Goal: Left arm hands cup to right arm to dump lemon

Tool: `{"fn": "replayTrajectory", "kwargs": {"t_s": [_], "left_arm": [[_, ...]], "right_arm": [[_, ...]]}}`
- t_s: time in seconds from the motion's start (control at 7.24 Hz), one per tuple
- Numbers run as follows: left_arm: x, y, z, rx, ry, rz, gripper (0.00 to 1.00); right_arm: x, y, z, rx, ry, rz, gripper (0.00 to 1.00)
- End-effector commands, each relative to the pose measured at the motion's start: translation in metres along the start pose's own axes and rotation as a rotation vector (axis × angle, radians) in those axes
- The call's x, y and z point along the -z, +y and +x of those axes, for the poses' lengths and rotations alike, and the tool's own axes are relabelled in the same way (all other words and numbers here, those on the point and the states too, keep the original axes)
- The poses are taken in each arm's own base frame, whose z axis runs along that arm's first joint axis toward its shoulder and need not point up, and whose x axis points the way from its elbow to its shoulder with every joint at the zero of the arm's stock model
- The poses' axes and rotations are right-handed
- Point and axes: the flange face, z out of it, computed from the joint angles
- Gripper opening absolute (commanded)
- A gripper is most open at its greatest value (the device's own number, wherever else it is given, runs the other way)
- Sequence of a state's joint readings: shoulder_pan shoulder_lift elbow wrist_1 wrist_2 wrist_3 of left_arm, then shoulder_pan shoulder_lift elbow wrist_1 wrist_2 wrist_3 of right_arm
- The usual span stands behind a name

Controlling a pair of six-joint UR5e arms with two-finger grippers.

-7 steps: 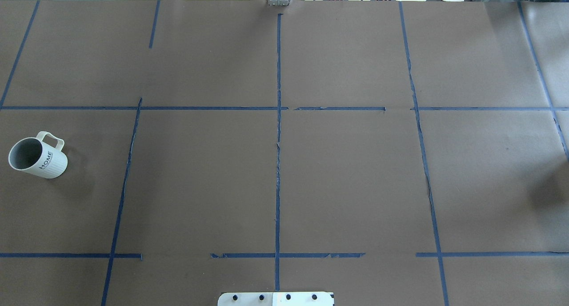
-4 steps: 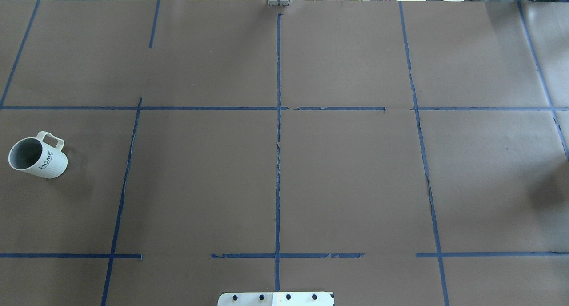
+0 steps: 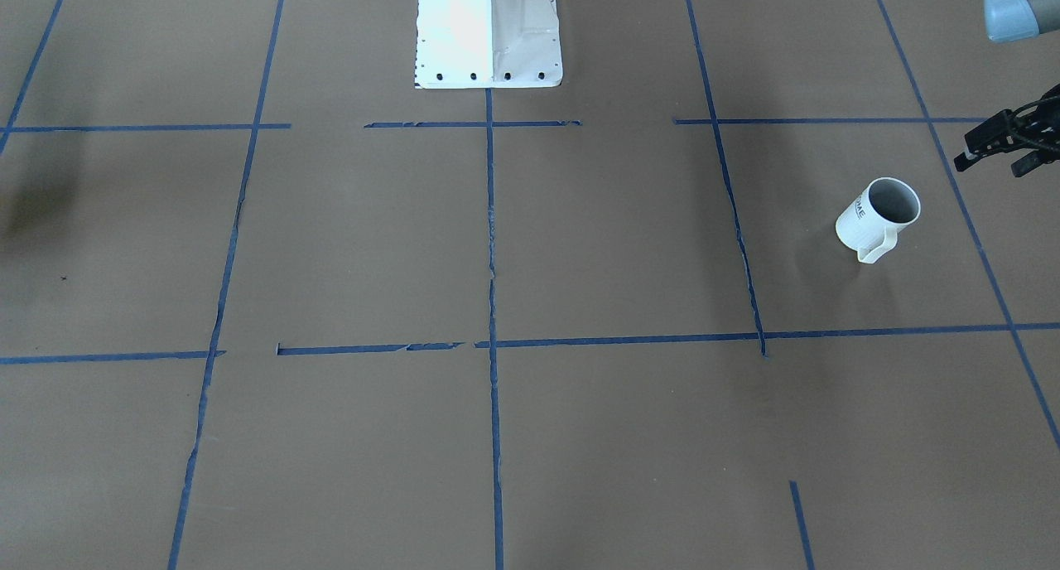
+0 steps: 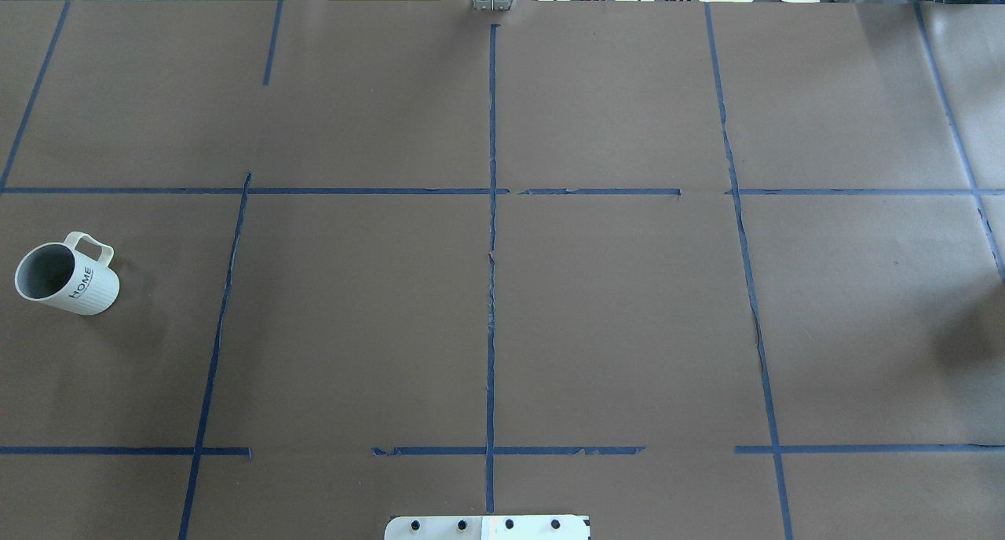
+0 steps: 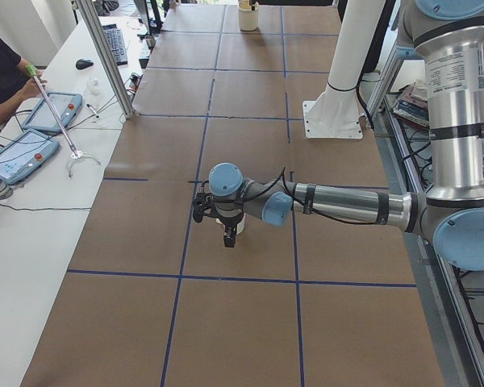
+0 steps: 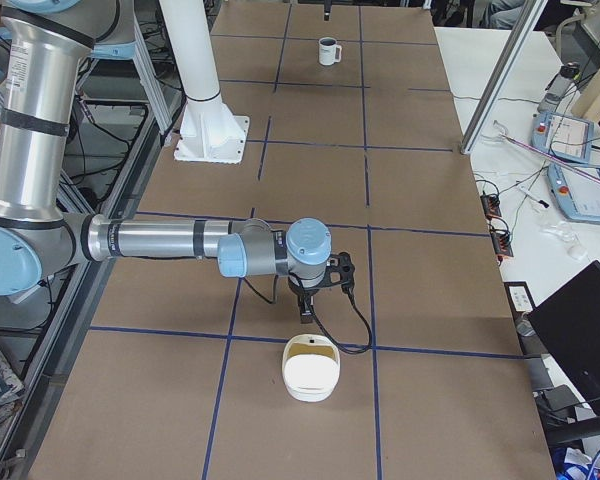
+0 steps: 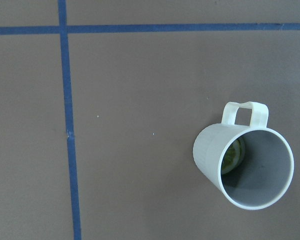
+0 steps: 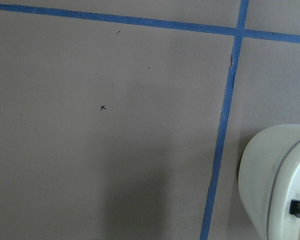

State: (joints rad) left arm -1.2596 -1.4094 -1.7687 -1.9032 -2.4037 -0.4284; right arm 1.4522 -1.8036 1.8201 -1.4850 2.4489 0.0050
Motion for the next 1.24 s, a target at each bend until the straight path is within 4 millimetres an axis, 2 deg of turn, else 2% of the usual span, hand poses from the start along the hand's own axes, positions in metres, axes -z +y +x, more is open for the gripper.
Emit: {"fn": "replayTrajectory", "kwargs": {"t_s": [0.0, 0.28, 0.41, 0.55, 0.69, 0.83, 1.1], "left_arm": [[-0.041, -0.007, 0.025, -0.011, 0.014, -0.014, 1.0], [-0.066, -0.02, 0.043, -0.043, 0.016, -0.051, 1.0], [-0.082, -0.025, 0.044, -0.05, -0.012, -0.062, 0.78], [-0.086, -0.027, 0.046, -0.058, -0.023, -0.06, 0.27], [-0.082, -0.027, 0.048, -0.056, -0.021, -0.053, 0.03], [-0.082, -0.024, 0.046, -0.053, -0.024, -0.055, 0.0], [-0.063, -0.031, 0.074, 0.016, -0.021, -0.002, 0.0]], "right_arm": [[-0.006, -0.005, -0.01, 0.018, -0.028, -0.015, 1.0], [-0.013, -0.005, -0.015, 0.029, -0.037, -0.032, 1.0], [-0.015, -0.005, -0.017, 0.033, -0.038, -0.037, 1.0], [-0.015, -0.005, -0.018, 0.032, -0.04, -0.038, 1.0], [-0.016, -0.005, -0.019, 0.033, -0.055, -0.04, 1.0], [-0.014, -0.006, -0.021, 0.038, -0.054, -0.036, 1.0], [-0.012, -0.008, -0.024, 0.042, -0.054, -0.031, 1.0]]}}
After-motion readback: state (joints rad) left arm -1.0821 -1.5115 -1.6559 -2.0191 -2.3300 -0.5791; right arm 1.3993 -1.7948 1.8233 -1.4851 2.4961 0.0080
